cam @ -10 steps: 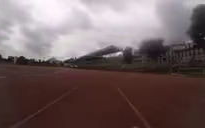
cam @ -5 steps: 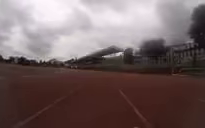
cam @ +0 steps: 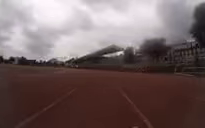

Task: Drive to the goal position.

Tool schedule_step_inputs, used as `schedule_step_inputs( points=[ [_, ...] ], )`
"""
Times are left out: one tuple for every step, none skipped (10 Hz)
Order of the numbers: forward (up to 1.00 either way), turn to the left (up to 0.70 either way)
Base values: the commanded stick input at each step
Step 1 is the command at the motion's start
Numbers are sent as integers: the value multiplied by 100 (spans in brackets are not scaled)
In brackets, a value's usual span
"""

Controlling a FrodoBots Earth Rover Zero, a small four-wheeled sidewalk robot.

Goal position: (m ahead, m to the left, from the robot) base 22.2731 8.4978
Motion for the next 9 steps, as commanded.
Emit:
schedule_step_inputs(
  points=[
    [67,0],
    [67,0],
    [67,0],
    [67,0],
    [67,0],
    [67,0],
    [67,0],
    [67,0],
    [67,0]
  ],
)
